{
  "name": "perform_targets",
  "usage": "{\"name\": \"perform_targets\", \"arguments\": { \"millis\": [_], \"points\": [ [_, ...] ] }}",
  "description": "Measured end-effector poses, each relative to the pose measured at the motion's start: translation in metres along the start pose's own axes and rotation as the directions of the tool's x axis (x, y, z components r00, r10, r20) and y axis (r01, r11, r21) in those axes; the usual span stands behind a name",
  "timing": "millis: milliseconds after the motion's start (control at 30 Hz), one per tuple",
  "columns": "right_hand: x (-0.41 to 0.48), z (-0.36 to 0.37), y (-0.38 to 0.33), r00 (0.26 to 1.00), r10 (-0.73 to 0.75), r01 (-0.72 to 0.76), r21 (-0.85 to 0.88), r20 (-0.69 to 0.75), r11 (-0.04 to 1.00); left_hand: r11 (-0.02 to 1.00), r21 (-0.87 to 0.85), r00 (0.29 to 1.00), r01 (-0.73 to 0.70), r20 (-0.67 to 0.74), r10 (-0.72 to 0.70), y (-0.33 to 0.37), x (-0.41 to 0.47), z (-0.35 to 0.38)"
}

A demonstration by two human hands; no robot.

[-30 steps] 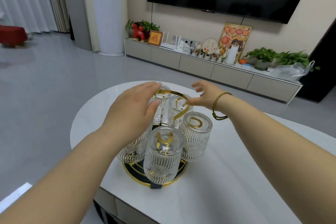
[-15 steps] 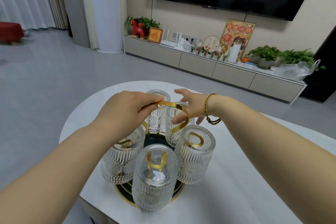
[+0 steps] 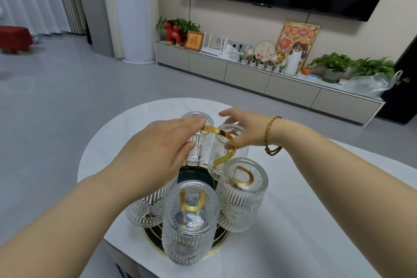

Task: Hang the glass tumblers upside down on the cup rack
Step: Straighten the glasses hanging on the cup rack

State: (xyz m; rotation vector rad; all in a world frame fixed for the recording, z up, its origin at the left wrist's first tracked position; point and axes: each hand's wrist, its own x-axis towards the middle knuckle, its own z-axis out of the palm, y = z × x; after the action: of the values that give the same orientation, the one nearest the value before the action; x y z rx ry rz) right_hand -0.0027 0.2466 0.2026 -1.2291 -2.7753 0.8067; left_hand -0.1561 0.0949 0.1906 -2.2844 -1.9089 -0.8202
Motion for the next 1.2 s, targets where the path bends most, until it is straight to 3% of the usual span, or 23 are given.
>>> {"name": "perform_targets", "arguments": {
  "millis": [700, 900, 1033, 1200],
  "points": [
    [-0.011, -0.005, 0.005, 1.000, -0.023, 0.024, 0.113, -0.011, 0.993, 0.988, -0.152, 1.000, 0.027, 0.012, -0.026, -0.008, -0.003, 0.002],
    [-0.010, -0.010, 0.001, 0.996, -0.003, 0.011, 0.083, -0.088, 0.997, 0.946, -0.287, 0.964, 0.150, -0.172, -0.205, -0.019, -0.024, 0.001],
    [0.002, -0.008, -0.010, 0.989, 0.013, -0.004, 0.059, -0.148, 0.998, 0.879, -0.405, 0.915, 0.252, -0.197, -0.353, -0.021, -0.041, 0.011],
    [0.027, -0.002, -0.034, 1.000, -0.019, 0.019, -0.001, -0.014, 1.000, 0.765, -0.563, 0.871, 0.314, -0.150, -0.468, -0.022, -0.050, 0.023]
  ]
}}
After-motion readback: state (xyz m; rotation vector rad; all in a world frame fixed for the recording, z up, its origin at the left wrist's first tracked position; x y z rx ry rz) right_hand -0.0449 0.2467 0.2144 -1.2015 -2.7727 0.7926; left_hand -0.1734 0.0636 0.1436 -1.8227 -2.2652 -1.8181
